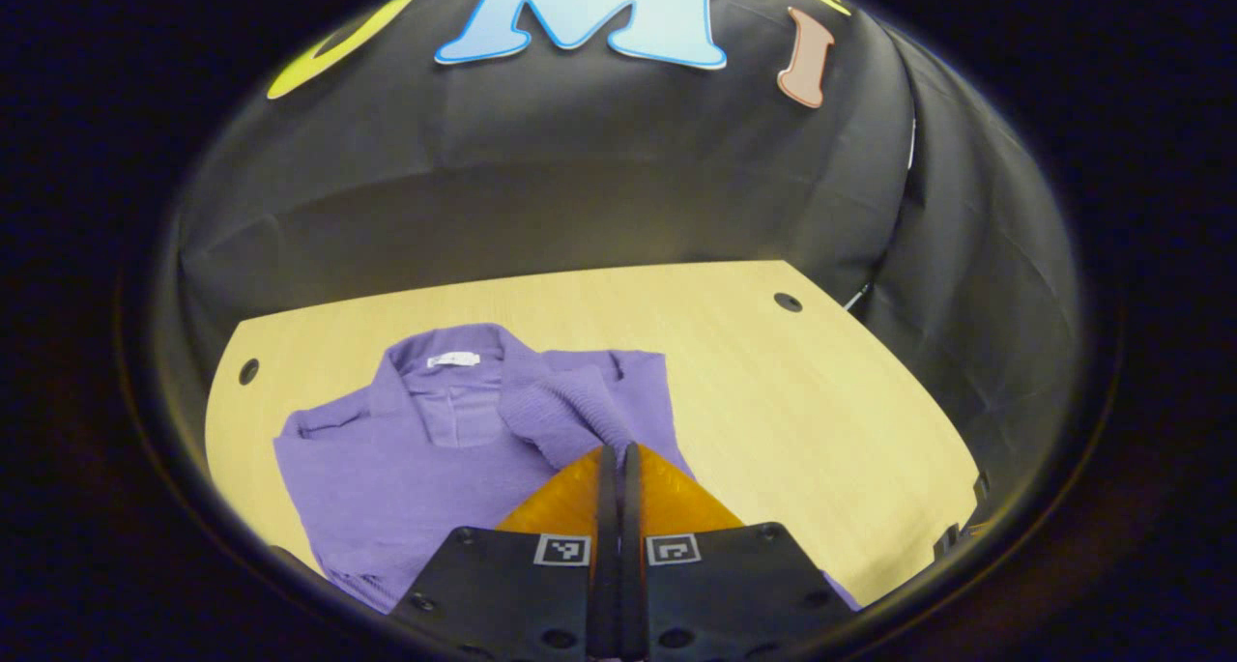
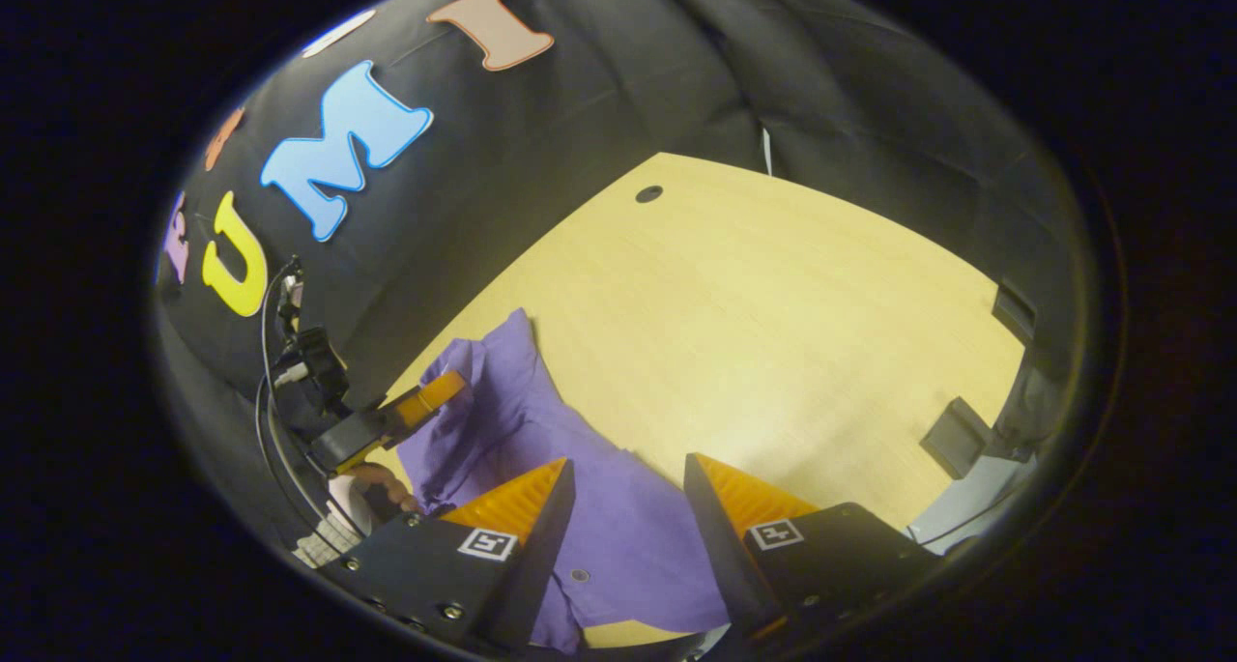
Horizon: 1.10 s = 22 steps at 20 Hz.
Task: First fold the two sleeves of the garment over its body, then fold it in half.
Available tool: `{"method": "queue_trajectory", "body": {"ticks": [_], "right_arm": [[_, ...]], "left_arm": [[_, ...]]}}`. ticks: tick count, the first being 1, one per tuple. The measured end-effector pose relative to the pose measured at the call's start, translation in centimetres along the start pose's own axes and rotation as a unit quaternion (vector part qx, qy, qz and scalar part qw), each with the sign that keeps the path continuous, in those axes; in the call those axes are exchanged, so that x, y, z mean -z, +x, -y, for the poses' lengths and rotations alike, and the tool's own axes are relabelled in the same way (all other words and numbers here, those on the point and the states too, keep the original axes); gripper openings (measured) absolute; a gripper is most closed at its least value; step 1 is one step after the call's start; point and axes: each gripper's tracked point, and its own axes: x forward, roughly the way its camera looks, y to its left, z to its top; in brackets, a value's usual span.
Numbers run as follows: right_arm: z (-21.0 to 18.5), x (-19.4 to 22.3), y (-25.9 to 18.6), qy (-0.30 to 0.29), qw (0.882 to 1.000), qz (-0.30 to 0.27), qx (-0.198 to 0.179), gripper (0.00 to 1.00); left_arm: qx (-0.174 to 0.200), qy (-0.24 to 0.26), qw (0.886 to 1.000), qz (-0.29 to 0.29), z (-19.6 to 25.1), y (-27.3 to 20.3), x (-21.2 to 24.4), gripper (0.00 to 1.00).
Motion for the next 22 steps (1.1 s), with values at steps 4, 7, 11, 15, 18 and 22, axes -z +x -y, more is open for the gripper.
{"method": "queue_trajectory", "body": {"ticks": [4, 7, 11, 15, 18, 22], "right_arm": [[0.4, 0.6, -0.1, -0.003, 1.000, -0.011, -0.002, 0.72], [0.2, 0.8, 0.1, -0.009, 1.000, -0.018, -0.006, 0.72], [-0.5, 0.9, 0.9, -0.020, 0.999, -0.027, -0.015, 0.72], [-1.9, 1.8, 1.6, -0.037, 0.998, -0.040, -0.025, 0.72], [-2.6, 2.8, 2.0, -0.049, 0.997, -0.052, -0.031, 0.72], [-3.1, 4.4, 2.3, -0.067, 0.995, -0.071, -0.034, 0.72]], "left_arm": [[-0.011, 0.010, 1.000, -0.024, 0.1, 1.5, 1.4, 0.07], [-0.006, 0.001, 0.999, -0.032, 0.1, 1.6, 2.0, 0.07], [0.016, -0.002, 0.999, -0.029, 0.3, 0.3, 1.2, 0.47], [0.005, 0.032, 0.999, -0.018, -1.4, -2.0, 0.3, 0.94], [0.010, 0.033, 0.999, -0.006, -2.7, -4.7, 0.3, 0.98], [0.002, 0.036, 0.999, -0.006, -4.9, -9.1, 2.4, 0.98]]}}
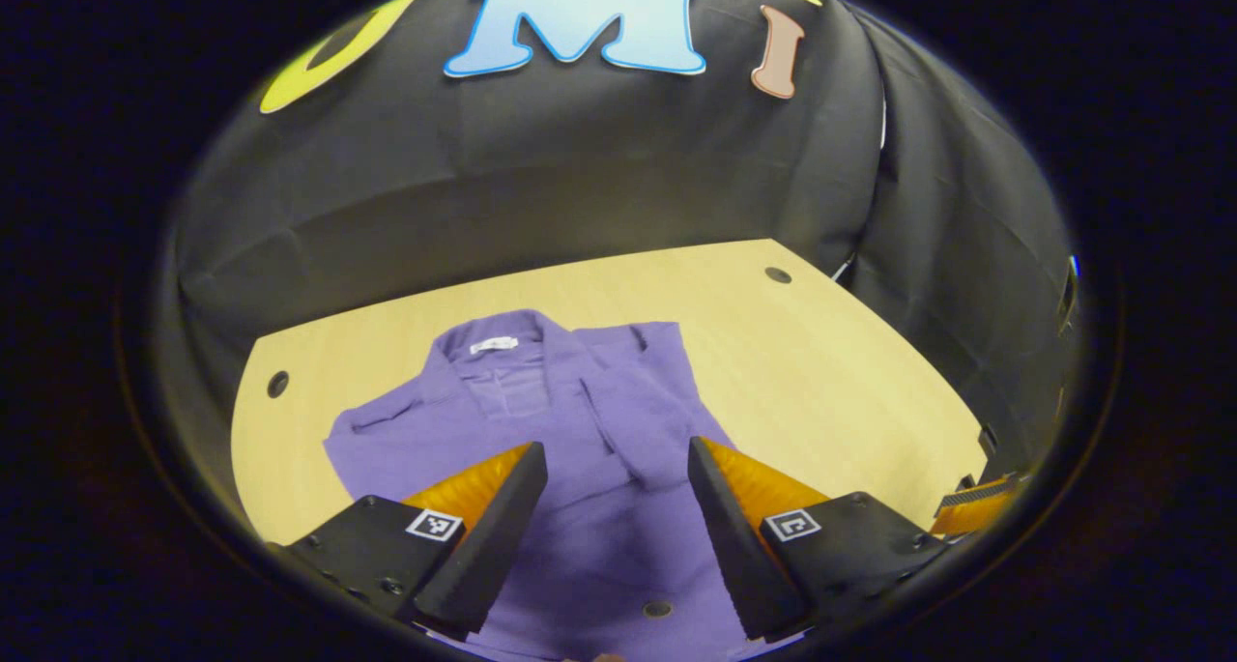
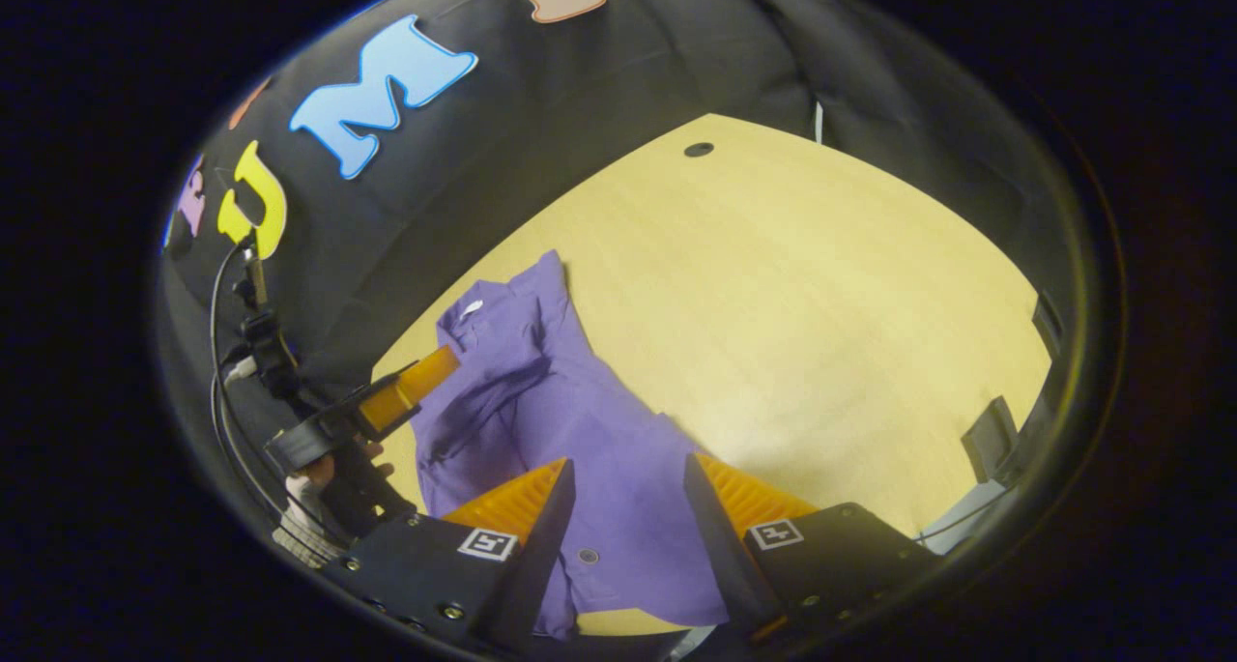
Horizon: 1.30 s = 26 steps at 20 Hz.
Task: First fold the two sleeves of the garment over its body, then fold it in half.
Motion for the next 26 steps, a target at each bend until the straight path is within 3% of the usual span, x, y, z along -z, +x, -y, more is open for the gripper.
{"method": "queue_trajectory", "body": {"ticks": [1, 8, 9, 10, 11, 13, 14, 15, 16, 26], "right_arm": [[0.1, 0.5, 0.1, -0.008, 1.000, -0.007, 0.003, 0.72], [0.9, 4.8, 0.8, -0.055, 0.996, -0.072, 0.016, 0.72], [1.1, 5.5, 0.8, -0.062, 0.995, -0.082, 0.016, 0.72], [1.2, 6.1, 0.9, -0.067, 0.993, -0.092, 0.017, 0.62], [1.3, 6.7, 1.0, -0.073, 0.992, -0.103, 0.017, 0.72], [1.6, 7.9, 1.2, -0.085, 0.989, -0.123, 0.019, 0.72], [1.8, 8.5, 1.2, -0.091, 0.987, -0.133, 0.021, 0.72], [2.0, 8.9, 1.2, -0.097, 0.985, -0.142, 0.022, 0.63], [2.1, 9.3, 1.2, -0.104, 0.983, -0.150, 0.024, 0.73], [4.6, 13.2, 1.9, -0.152, 0.960, -0.223, 0.068, 0.73]], "left_arm": [[0.000, -0.005, 1.000, -0.004, -0.2, -1.2, 0.9, 0.94], [-0.027, -0.018, 0.999, -0.042, -2.4, -7.9, 9.5, 0.94], [-0.028, -0.027, 0.998, -0.046, -2.6, -8.7, 10.5, 0.98], [-0.030, -0.037, 0.998, -0.050, -2.6, -9.5, 11.5, 0.98], [-0.035, -0.044, 0.997, -0.056, -2.9, -10.2, 12.5, 0.98], [-0.044, -0.053, 0.995, -0.066, -3.4, -11.4, 14.5, 0.94], [-0.047, -0.055, 0.995, -0.074, -3.5, -12.1, 15.7, 0.98], [-0.050, -0.057, 0.994, -0.082, -3.7, -12.8, 16.8, 0.98], [-0.054, -0.058, 0.993, -0.090, -4.0, -13.4, 17.9, 0.94], [-0.087, -0.088, 0.976, -0.178, -5.1, -17.7, 27.5, 0.97]]}}
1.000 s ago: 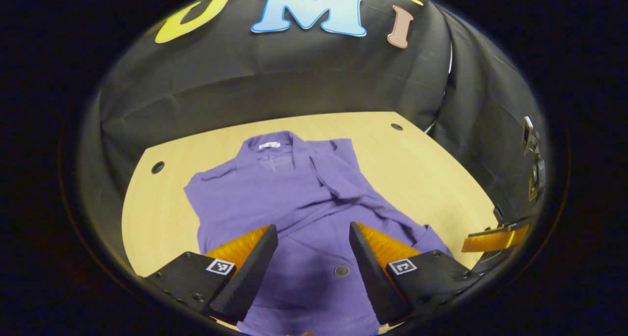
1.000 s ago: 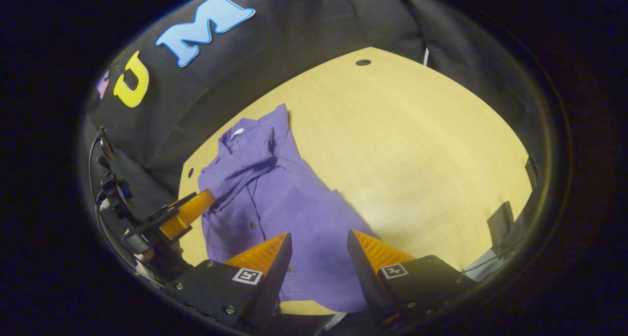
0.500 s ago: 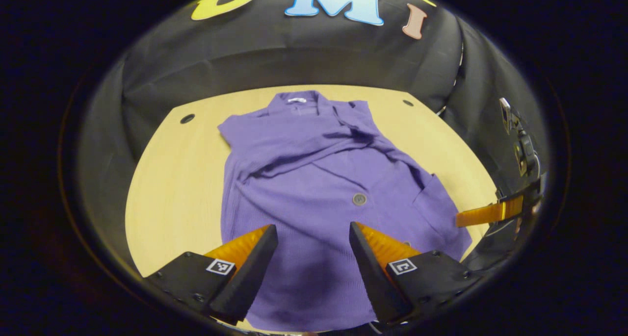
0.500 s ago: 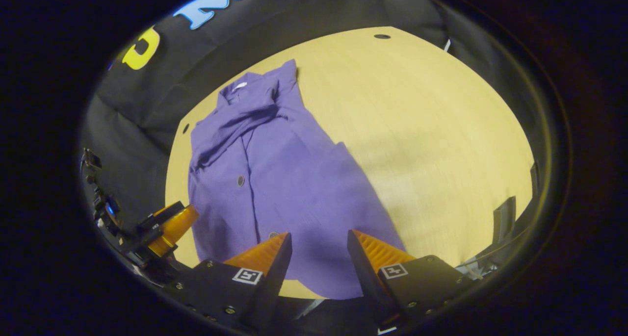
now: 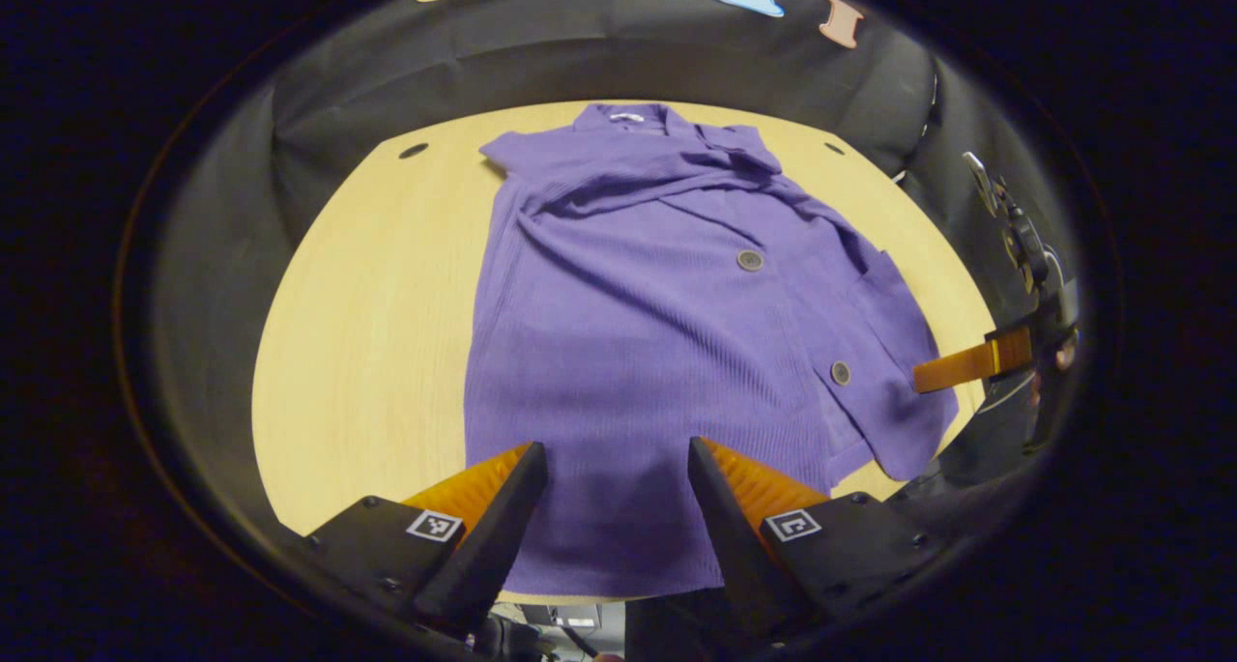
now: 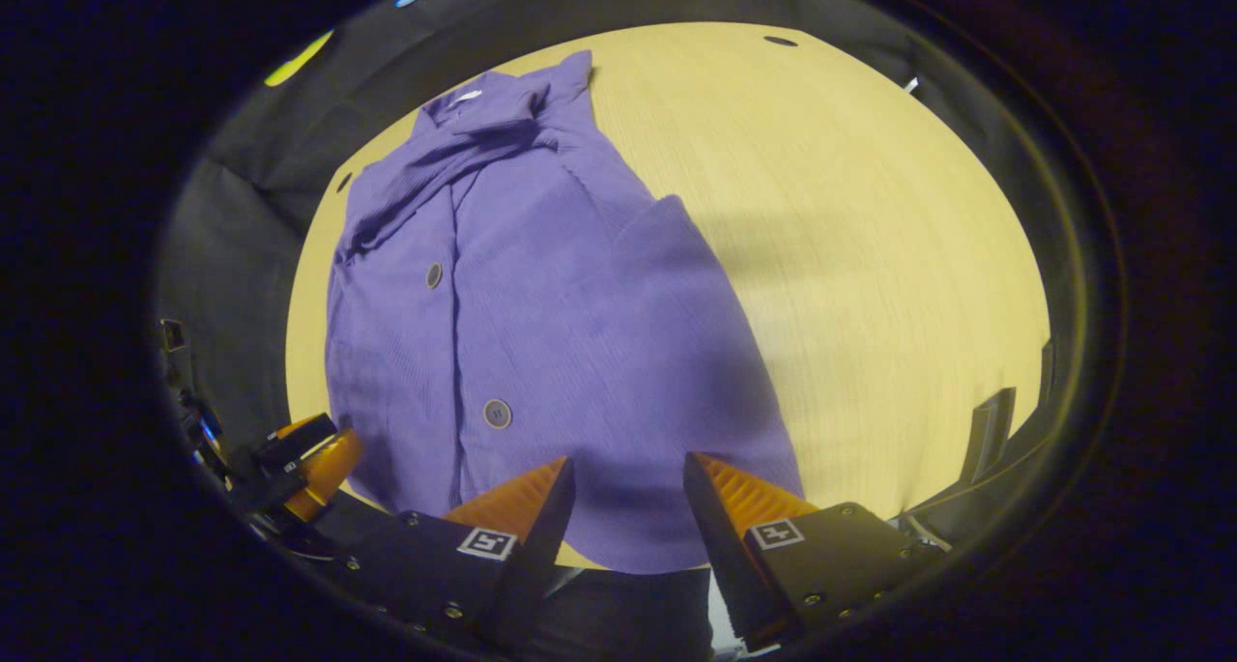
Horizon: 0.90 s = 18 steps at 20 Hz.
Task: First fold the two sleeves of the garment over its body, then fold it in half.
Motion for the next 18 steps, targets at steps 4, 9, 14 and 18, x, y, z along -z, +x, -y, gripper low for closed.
{"method": "queue_trajectory", "body": {"ticks": [4, 9, 14, 18], "right_arm": [[0.7, 0.5, 0.8, -0.014, 0.999, -0.012, 0.030, 0.71], [1.2, 0.8, 1.5, -0.013, 0.998, -0.021, 0.049, 0.71], [1.4, 0.9, 1.7, 0.006, 0.997, -0.042, 0.064, 0.74], [1.4, 0.4, 2.1, 0.007, 0.994, -0.039, 0.100, 0.75]], "left_arm": [[-0.020, 0.004, 0.999, -0.027, -1.5, 1.2, 1.9, 0.94], [-0.032, 0.008, 0.998, -0.044, -1.9, 1.4, 2.1, 0.94], [-0.034, 0.002, 0.998, -0.060, -1.9, 1.6, 2.1, 0.96], [-0.037, -0.005, 0.998, -0.053, -1.9, 1.8, 1.6, 0.96]]}}
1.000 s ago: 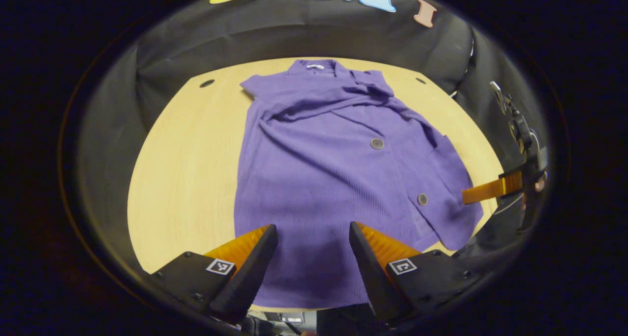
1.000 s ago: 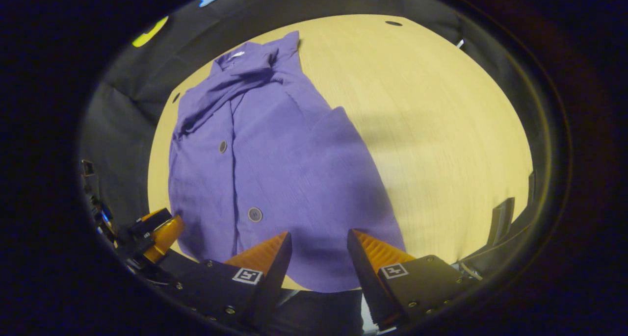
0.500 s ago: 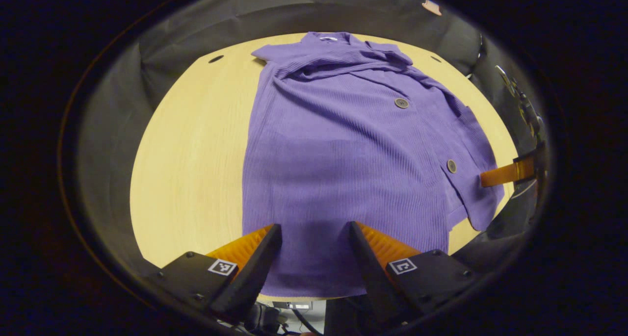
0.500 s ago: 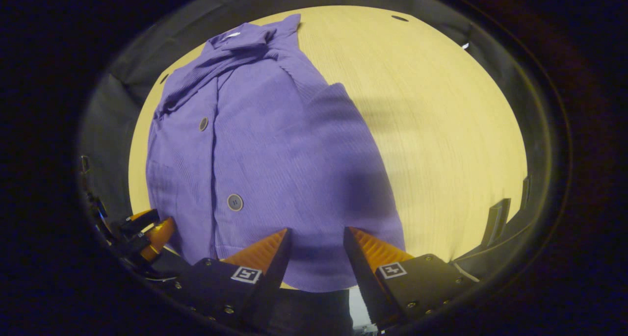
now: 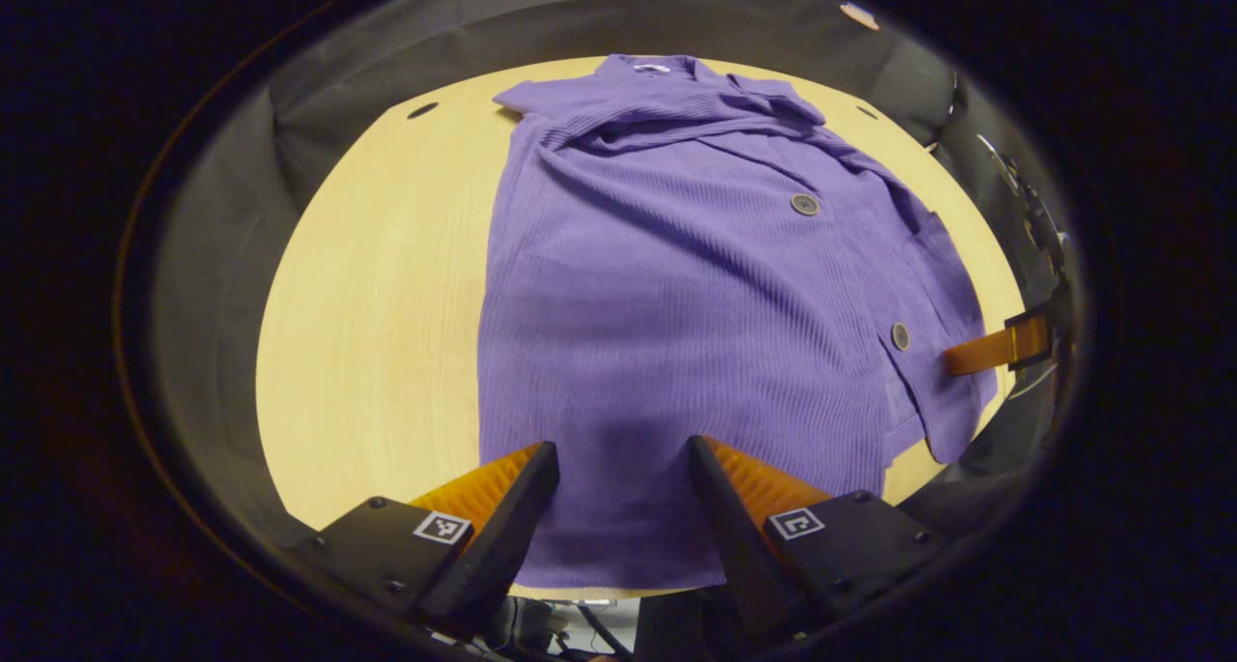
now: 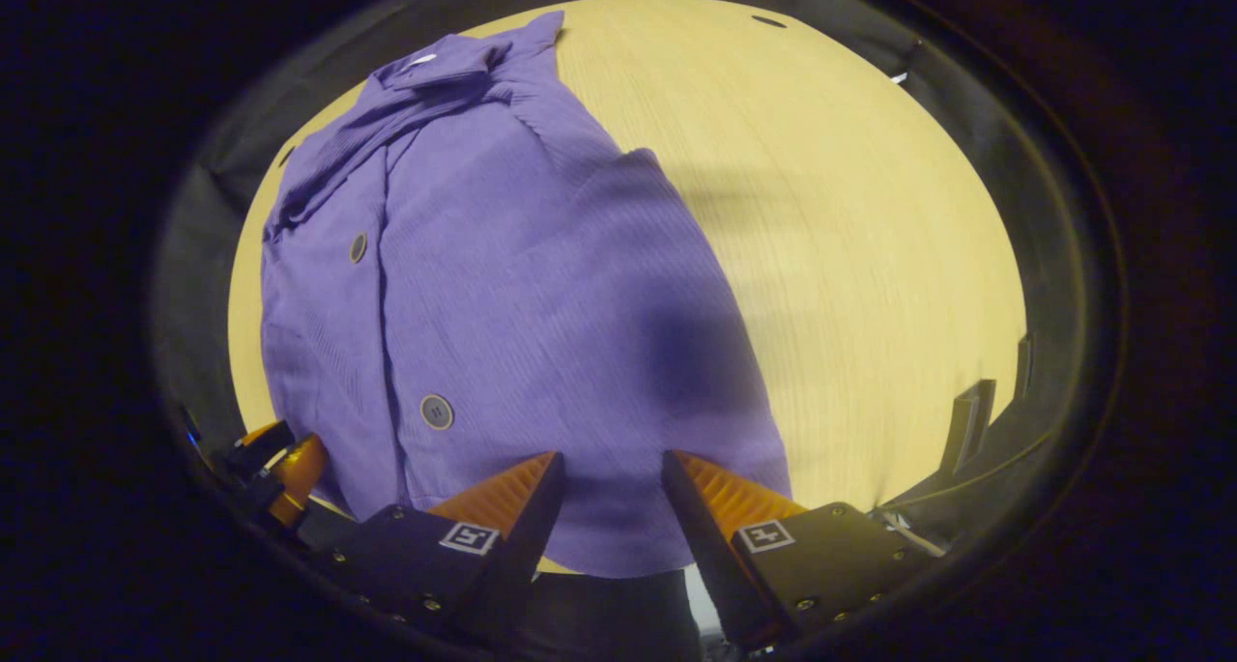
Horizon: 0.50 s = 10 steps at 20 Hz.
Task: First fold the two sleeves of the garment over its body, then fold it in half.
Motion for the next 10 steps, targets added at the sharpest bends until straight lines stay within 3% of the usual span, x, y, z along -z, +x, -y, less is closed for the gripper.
{"method": "queue_trajectory", "body": {"ticks": [3, 5, 6, 7, 9, 10], "right_arm": [[-0.4, 0.5, 0.1, -0.030, 0.999, 0.006, 0.017, 0.78], [-0.4, 0.1, 0.5, -0.017, 1.000, 0.008, 0.012, 0.78], [-0.5, 0.3, 0.2, -0.016, 1.000, 0.002, 0.008, 0.71], [0.1, 0.2, 0.4, -0.017, 1.000, 0.009, 0.011, 0.71], [0.0, 0.6, 0.0, -0.020, 1.000, -0.004, 0.008, 0.55], [0.0, 0.5, 0.1, -0.021, 1.000, -0.003, 0.005, 0.55]], "left_arm": [[-0.001, -0.001, 1.000, 0.002, 0.1, 0.2, -0.4, 0.97], [0.000, 0.001, 1.000, 0.000, 0.0, 0.2, -0.7, 0.89], [0.001, 0.000, 1.000, 0.003, -0.1, 0.2, -0.7, 0.90], [0.001, 0.002, 1.000, 0.004, 0.0, 0.2, -0.9, 0.86], [0.004, 0.005, 1.000, 0.003, 0.3, 0.4, -1.4, 0.76], [0.004, 0.005, 1.000, 0.000, 0.3, 0.6, -1.6, 0.72]]}}
